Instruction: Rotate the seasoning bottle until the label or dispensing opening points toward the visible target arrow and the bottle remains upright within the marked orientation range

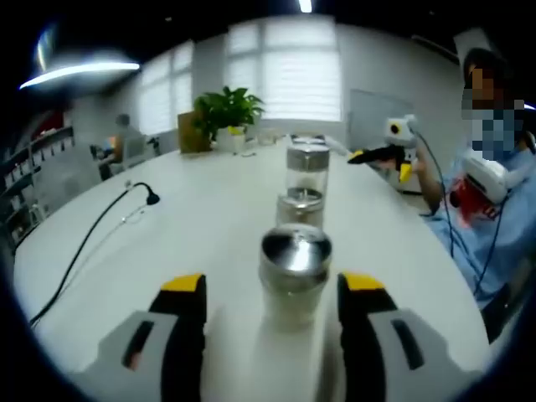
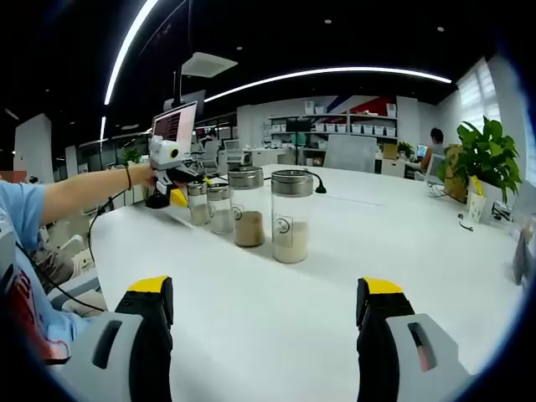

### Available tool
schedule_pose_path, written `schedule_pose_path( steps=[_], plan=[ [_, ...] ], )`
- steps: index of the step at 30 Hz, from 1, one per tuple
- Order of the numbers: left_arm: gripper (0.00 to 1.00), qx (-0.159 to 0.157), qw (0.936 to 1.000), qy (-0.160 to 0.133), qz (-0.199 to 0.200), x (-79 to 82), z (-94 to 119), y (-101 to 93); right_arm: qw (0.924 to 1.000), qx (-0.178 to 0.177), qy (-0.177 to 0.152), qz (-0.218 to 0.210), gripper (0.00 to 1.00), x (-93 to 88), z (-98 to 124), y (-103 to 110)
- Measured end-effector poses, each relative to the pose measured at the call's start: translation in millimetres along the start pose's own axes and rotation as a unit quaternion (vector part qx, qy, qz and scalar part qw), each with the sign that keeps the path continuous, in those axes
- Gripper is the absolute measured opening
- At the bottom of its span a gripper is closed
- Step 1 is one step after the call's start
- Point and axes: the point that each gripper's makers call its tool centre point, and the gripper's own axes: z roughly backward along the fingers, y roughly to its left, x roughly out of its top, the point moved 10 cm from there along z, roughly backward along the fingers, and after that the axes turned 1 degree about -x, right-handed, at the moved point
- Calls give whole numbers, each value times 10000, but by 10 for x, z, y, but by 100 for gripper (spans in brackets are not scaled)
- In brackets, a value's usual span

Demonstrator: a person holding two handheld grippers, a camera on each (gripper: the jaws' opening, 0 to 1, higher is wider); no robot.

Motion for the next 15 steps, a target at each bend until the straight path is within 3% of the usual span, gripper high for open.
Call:
schedule_pose_path(
  steps=[6,11,15],
  plan=[
    [78,331,9993,-105,-114,122,188,-11,10000,6,36,-64,94,-15,-13,1],
    [77,108,9997,-191,-135,247,249,-123,10000,47,12,-75,94,-5,-23,12],
    [81,600,9964,-393,-454,359,222,-249,10000,-6,-5,-54,94,2,-8,-4]
  ],
)
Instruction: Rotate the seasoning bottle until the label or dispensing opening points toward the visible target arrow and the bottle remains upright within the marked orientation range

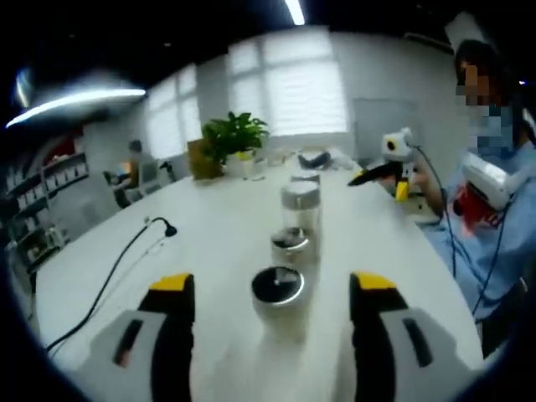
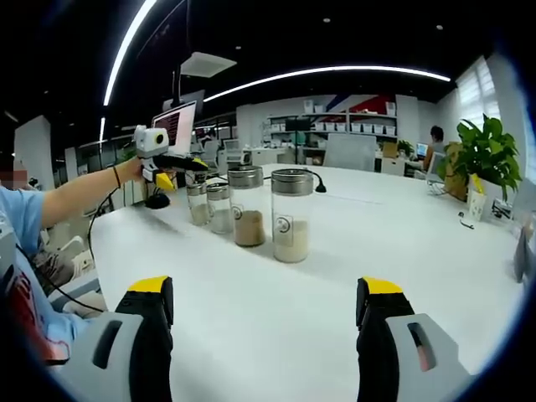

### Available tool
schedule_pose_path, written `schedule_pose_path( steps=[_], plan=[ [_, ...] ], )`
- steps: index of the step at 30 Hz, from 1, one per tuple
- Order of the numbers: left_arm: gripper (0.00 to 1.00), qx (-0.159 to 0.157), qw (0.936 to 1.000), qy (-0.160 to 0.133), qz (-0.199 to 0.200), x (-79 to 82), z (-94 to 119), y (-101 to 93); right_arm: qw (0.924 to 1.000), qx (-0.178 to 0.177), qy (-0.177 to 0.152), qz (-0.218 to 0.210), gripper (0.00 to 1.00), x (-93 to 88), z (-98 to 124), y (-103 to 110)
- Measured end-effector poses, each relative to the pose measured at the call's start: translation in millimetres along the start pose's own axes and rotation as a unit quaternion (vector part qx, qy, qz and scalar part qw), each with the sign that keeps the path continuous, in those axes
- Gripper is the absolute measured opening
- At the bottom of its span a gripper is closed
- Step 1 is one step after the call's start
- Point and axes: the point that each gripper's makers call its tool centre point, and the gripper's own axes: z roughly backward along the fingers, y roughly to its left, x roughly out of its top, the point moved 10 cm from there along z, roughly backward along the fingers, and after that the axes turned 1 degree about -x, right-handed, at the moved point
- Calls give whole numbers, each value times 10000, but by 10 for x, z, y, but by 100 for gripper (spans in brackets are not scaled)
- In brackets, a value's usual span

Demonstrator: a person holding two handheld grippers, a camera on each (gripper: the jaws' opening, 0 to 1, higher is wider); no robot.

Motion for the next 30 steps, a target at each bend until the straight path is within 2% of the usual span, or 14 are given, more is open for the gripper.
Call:
schedule_pose_path(
  steps=[2,4,6,9,10,12,13,14,18,22,24,25,28,30],
  plan=[
    [82,620,9981,-3,41,19,11,-22,10000,-33,-17,6,94,5,6,-8],
    [80,1327,9904,105,378,-9,26,-61,9998,-112,-108,-132,94,7,6,-14],
    [77,1640,9859,45,334,-30,45,-164,9996,-110,-188,-155,94,14,3,-16],
    [77,1728,9841,-93,396,-40,68,-339,9993,-201,-244,-173,94,23,0,-22],
    [77,1789,9813,-214,673,-45,72,-395,9992,-227,-269,-173,94,27,-1,-27],
    [78,1742,9775,-200,1177,-96,105,-502,9992,-234,-262,-174,94,30,1,-30],
    [78,1703,9772,-291,1236,-114,115,-551,9992,-254,-268,-174,94,32,1,-32],
    [78,1865,9727,-324,1344,-147,141,-609,9991,-273,-277,-171,94,34,1,-35],
    [77,2273,9624,-336,1452,-187,180,-798,9989,-313,-278,-191,95,36,-8,-44],
    [78,2581,9561,-329,1348,-155,163,-979,9982,-402,-316,-302,98,36,-21,-67],
    [77,2856,9469,-346,1436,-138,166,-1054,9978,-438,-330,-368,99,39,-20,-88],
    [77,2853,9469,-306,1453,-134,165,-1086,9977,-446,-332,-379,99,37,-16,-92],
    [82,3190,9352,-266,1512,-129,163,-1215,9974,-512,-361,-343,99,41,-5,-106],
    [82,3133,9377,-108,1498,-149,145,-1279,9974,-534,-360,-326,99,47,-2,-112]
  ],
)
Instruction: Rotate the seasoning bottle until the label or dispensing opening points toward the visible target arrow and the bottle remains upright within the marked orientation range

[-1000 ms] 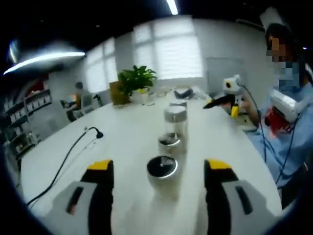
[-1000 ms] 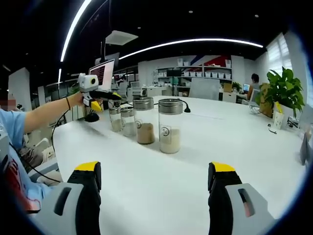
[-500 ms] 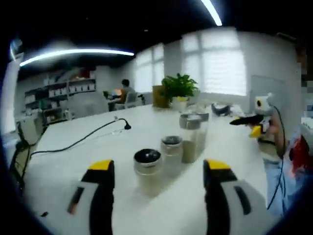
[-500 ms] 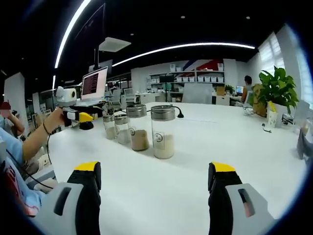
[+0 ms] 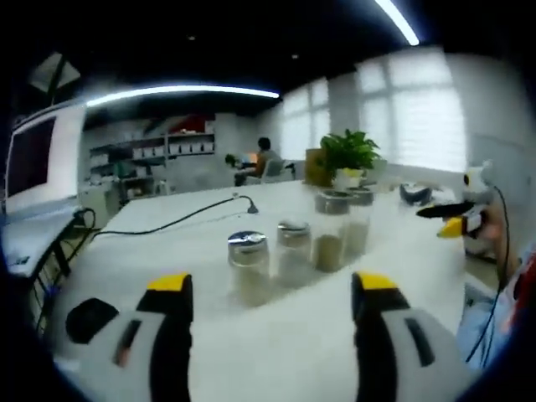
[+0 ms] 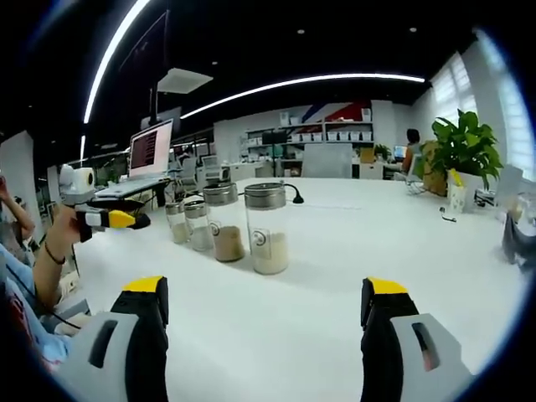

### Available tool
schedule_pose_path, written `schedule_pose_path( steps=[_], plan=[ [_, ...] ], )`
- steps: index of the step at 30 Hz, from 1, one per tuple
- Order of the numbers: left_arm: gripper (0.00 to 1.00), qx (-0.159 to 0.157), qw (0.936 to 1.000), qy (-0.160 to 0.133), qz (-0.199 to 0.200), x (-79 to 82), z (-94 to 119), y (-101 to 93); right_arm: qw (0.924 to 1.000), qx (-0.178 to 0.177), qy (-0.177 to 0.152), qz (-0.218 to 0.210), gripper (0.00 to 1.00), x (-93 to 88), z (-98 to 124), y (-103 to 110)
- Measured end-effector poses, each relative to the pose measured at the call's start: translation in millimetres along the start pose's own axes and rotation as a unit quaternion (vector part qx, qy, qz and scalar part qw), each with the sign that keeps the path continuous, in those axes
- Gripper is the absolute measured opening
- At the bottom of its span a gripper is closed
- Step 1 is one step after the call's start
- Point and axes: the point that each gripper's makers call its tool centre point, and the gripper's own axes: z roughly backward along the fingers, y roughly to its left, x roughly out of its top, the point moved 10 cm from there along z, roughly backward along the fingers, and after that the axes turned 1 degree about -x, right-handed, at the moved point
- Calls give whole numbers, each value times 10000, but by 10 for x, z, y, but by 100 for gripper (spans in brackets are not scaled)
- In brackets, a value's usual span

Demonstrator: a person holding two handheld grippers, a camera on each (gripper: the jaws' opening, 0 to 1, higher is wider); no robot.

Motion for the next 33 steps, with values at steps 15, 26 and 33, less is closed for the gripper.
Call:
schedule_pose_path(
  steps=[15,26,33],
  plan=[
    [79,-125,9997,163,161,-112,68,-147,9998,-67,4,165,94,56,36,27],
    [92,388,9992,-109,83,211,521,-207,9974,-607,-331,215,98,268,422,-106],
    [100,533,9959,-637,349,470,876,-315,9932,-968,-595,262,99,393,738,-260]
  ],
)
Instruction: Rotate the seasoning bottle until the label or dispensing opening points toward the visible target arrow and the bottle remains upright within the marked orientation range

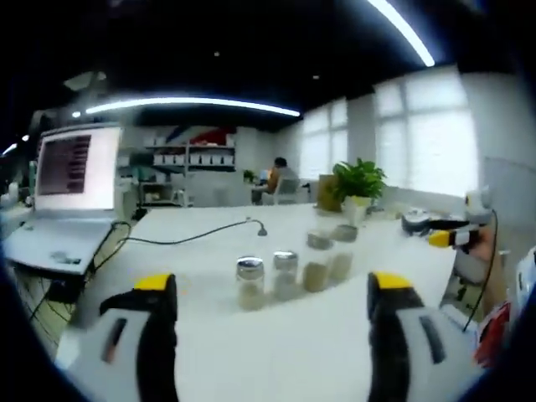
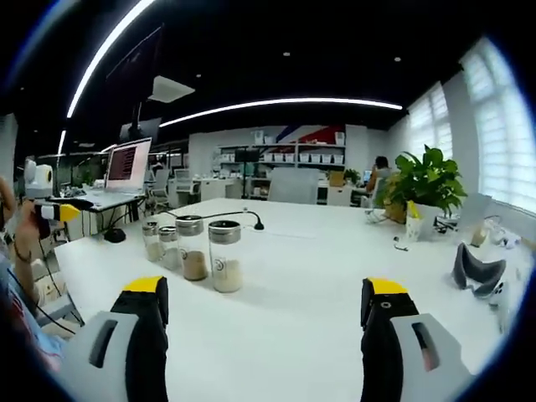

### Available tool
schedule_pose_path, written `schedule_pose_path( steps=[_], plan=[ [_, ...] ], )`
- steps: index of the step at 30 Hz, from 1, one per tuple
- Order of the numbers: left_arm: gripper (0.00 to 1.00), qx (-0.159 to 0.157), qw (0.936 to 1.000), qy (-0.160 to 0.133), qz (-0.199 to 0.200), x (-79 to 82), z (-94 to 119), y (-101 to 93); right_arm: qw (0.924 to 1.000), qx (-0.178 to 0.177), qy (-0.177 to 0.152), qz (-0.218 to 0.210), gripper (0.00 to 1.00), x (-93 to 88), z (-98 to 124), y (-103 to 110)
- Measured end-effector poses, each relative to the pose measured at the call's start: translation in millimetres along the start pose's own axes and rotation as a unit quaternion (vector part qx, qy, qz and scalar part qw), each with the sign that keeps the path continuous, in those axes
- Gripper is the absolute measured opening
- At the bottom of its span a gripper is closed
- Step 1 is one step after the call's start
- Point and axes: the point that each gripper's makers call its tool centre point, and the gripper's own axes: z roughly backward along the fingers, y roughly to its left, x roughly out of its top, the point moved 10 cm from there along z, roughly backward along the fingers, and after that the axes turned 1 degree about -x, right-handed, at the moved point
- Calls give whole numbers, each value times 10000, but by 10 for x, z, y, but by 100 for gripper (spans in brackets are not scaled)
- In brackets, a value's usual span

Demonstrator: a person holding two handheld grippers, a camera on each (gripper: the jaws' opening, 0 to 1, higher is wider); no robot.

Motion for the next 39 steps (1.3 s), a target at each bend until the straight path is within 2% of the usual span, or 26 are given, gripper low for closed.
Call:
schedule_pose_path(
  steps=[2,4,7,17,21,27,31,39],
  plan=[
    [100,-5,9998,-153,-91,67,84,-57,9999,-108,-57,-4,99,26,70,-53],
    [100,-84,9995,-157,-249,105,158,-116,9996,-261,-63,29,99,49,157,-108],
    [100,-128,9990,-321,-281,160,249,-161,9990,-451,-66,-14,99,77,295,-160],
    [100,54,9983,-530,-240,212,396,-78,9970,-698,-330,-34,99,184,555,-136],
    [100,152,9981,-568,-172,213,421,-47,9962,-765,-411,-22,99,177,546,-149],
    [100,190,9981,-584,-99,204,432,-21,9970,-734,-251,-59,99,113,521,-171],
    [100,194,9982,-558,-94,193,425,-22,9970,-715,-280,-131,99,114,512,-152],
    [100,66,9988,-434,-221,155,399,-90,9980,-532,-282,-174,99,98,470,-87]
  ],
)
